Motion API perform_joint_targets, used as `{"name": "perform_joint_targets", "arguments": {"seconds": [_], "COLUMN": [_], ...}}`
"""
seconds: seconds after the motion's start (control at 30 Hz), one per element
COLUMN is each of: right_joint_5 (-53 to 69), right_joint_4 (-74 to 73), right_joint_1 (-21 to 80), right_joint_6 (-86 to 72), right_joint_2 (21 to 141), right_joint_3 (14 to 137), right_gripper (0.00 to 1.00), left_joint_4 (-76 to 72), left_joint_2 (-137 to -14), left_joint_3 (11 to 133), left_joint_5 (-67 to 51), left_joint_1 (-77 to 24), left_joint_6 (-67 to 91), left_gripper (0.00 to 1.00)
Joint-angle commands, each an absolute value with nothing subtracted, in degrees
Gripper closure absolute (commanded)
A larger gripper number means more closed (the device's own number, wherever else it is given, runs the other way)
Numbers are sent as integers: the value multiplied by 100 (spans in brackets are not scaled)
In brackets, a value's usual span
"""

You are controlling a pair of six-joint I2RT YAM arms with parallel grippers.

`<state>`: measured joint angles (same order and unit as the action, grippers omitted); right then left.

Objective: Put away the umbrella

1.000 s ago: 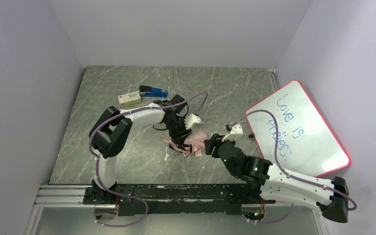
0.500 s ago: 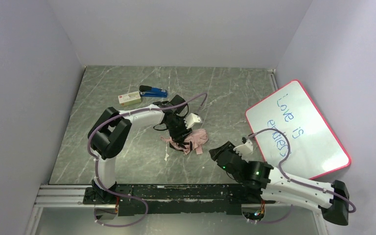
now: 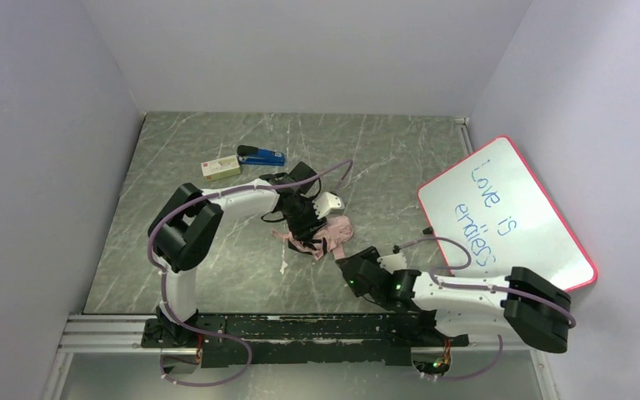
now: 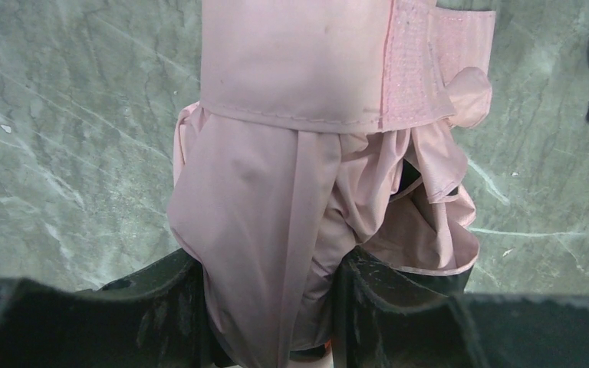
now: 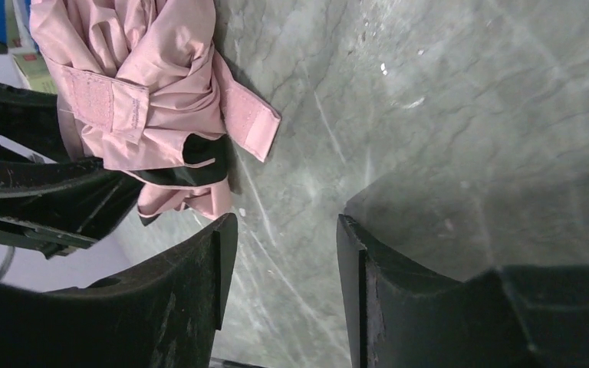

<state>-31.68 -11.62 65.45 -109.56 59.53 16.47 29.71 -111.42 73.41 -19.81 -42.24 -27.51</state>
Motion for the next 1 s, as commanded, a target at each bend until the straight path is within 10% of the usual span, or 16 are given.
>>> {"name": "perform_joint_targets", "arguments": {"seconds": [0.0,0.97], "right_joint_5": [-3114,-3698], "right_joint_4": [-818,-892], "right_joint_1": [6578,6584], "right_joint_6": [-12005,-15084], "right_joint_2": [6403,7730], "right_joint_3": [1788,1211], "right_gripper": [46,66], "left_joint_4": [2907,2945], "left_joint_2": [-11443,-11461], "left_joint_3": [7048,7035], "left_joint_5": [-889,-881], "left_joint_1": [-4140,-4140], "left_joint_6": [-2821,-2784], "left_gripper": [95,95]}}
